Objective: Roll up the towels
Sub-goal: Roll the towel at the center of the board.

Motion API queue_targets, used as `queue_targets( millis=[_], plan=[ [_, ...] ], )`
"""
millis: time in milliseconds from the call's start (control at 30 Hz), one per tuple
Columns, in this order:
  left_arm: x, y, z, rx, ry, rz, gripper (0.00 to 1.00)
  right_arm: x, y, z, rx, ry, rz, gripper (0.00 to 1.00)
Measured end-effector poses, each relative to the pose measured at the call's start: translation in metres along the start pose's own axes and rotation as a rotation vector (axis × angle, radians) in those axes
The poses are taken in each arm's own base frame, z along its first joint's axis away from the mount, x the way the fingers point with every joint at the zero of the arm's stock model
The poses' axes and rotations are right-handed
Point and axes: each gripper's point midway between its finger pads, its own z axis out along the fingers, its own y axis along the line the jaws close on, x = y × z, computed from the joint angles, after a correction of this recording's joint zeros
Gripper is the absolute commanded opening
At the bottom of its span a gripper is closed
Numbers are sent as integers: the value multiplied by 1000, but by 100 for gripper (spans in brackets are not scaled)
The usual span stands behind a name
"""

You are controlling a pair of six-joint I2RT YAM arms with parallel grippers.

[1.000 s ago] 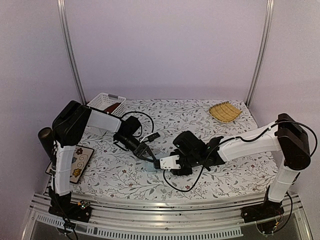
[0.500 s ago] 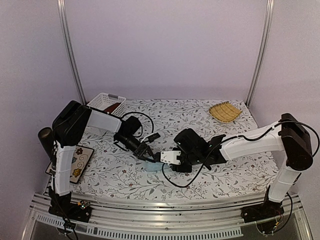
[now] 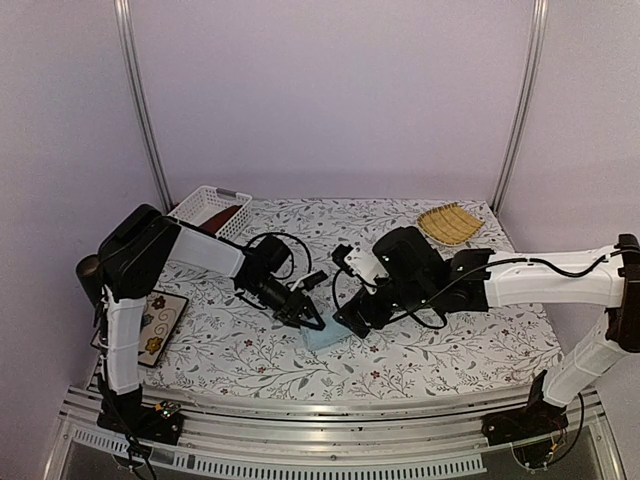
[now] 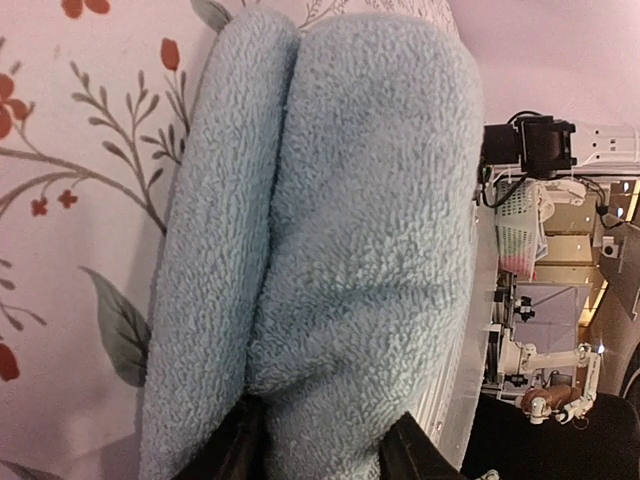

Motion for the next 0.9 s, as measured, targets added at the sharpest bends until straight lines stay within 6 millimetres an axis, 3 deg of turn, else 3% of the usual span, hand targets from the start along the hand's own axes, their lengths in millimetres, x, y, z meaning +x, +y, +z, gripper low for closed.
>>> queue_targets(
  millis=[200, 333, 467, 567, 667, 733, 900],
  plan=[
    [-1, -14, 22, -41, -19, -4, 39, -10, -36, -53, 72, -113, 346, 99],
    [-3, -16, 26, -63, -59, -43, 40, 4, -58, -75, 40, -162, 572, 99],
    [-7, -20, 32, -78, -105, -83, 43, 45, -65, -64, 23, -100, 758, 99],
    [-11, -23, 37, -72, -148, -111, 43, 84, -54, -52, -17, -30, 884, 99],
    [-16, -25, 41, -59, -191, -140, 42, 108, -45, -44, -54, 11, 999, 99],
    [-17, -25, 42, -45, -220, -162, 42, 118, -41, -40, -82, 20, 1072, 99],
    [-21, -27, 46, 11, -294, -218, 42, 121, -40, -34, -115, 0, 1183, 99]
  ],
)
